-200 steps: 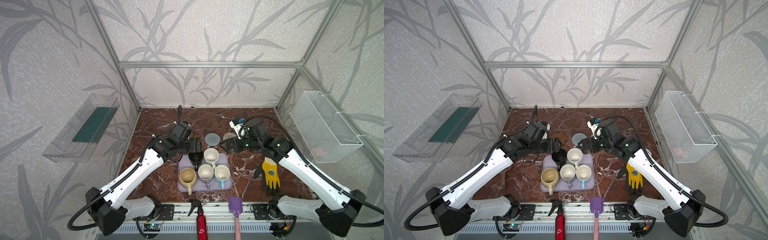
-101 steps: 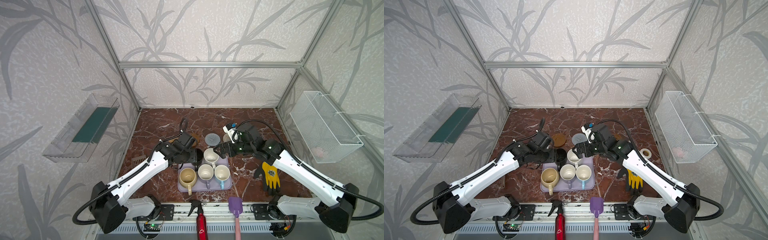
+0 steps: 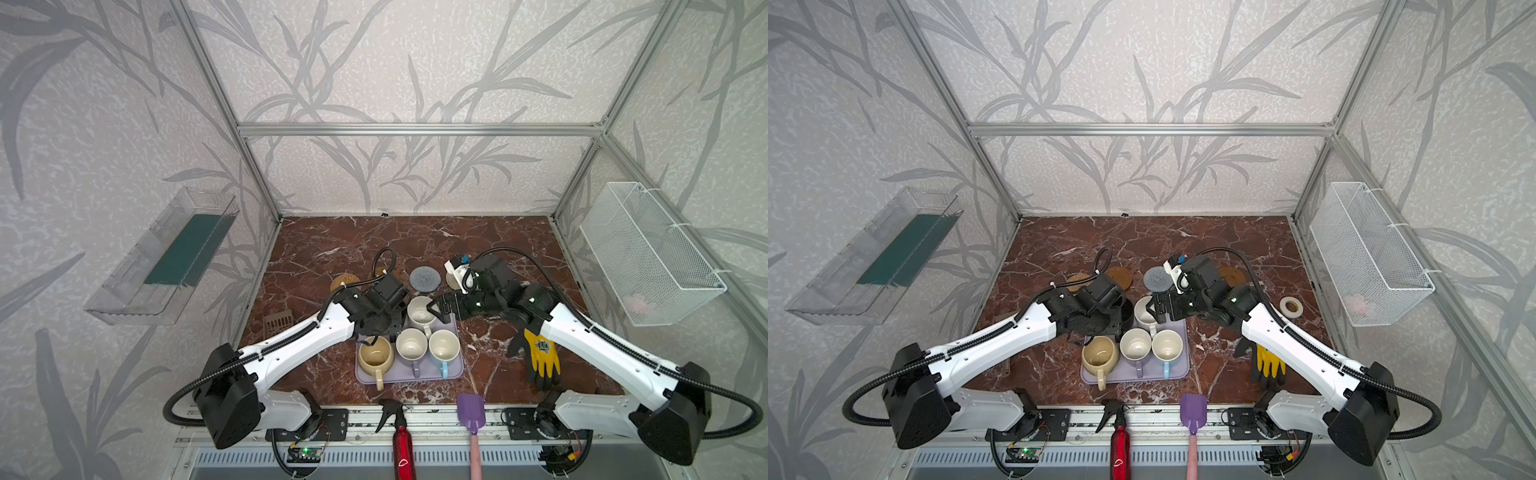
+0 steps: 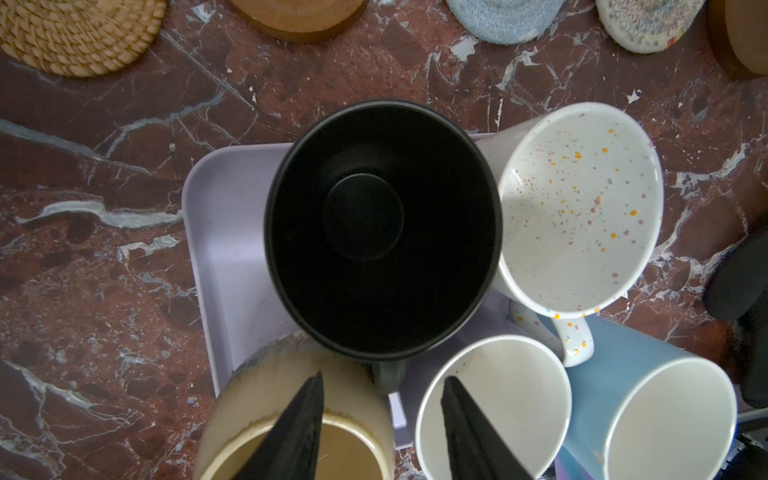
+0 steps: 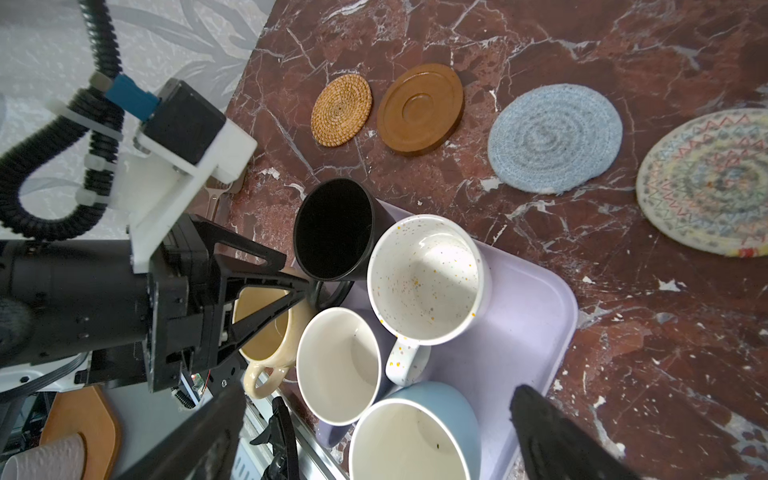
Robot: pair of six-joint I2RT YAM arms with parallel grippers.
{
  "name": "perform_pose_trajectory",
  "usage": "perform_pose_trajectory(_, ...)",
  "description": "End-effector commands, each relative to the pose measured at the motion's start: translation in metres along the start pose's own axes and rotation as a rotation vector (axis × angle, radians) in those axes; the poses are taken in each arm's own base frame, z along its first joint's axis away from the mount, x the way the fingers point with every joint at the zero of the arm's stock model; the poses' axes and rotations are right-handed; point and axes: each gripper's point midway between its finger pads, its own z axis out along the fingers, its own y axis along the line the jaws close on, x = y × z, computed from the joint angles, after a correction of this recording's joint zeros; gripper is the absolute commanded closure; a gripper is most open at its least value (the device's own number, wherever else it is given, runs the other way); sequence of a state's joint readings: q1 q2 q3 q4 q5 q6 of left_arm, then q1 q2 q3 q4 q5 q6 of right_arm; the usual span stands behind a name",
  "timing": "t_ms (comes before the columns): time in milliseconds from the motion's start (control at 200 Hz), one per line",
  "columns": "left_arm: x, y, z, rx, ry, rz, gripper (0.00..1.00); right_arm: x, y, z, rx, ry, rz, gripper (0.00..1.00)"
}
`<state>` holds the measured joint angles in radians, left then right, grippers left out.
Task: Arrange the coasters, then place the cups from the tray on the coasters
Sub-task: 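Move the left gripper over the black mug on the tray while the right gripper approaches, then lower the left gripper onto the black mug rim and close it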
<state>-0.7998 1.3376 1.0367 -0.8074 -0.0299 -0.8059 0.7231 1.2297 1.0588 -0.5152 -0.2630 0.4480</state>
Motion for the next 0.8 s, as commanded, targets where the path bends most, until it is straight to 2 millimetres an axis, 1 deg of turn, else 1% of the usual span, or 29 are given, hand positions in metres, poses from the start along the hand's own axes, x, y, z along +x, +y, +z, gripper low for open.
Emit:
perform_pose_trajectory(0,0.001,0.003,0.004,-0.033,-0.003,-0.01,0.55,-0.004,0.005,0.001,-0.016,-0.017,-0.012,0.01)
perform_pose_trajectory(60,0.002,0.005,0.004,-0.046,0.002,-0.005,0.56,-0.005,0.004,0.001,-0.013,-0.021,-0.013,0.01)
perform_pose_trajectory(290,0.009,0.001,0.007,-0.036,0.008,0.0,0.57,-0.001,0.001,0.007,-0.012,-0.007,0.0,0.01)
perform_pose_trajectory(375,0.011,0.0,0.004,-0.03,-0.008,-0.006,0.57,0.0,0.0,0.009,-0.009,-0.003,0.001,0.01)
perform_pose_trajectory(415,0.011,-0.001,0.002,-0.011,-0.022,-0.012,0.55,0.0,0.0,0.009,-0.009,0.0,0.002,0.01)
perform_pose_trajectory(450,0.009,-0.005,-0.001,0.018,-0.039,-0.019,0.56,0.0,0.0,0.009,-0.007,0.0,0.001,0.01)
perform_pose_trajectory(520,0.008,-0.001,-0.002,0.016,-0.06,-0.023,0.57,0.0,-0.001,0.01,-0.003,0.0,-0.001,0.01)
perform_pose_trajectory(610,0.006,0.004,0.0,-0.024,-0.063,-0.003,0.58,-0.001,-0.001,0.009,0.001,0.0,-0.005,0.01)
perform_pose_trajectory(795,0.003,0.0,0.007,-0.027,-0.064,0.016,0.59,0.001,-0.003,0.009,0.01,0.003,-0.005,0.01)
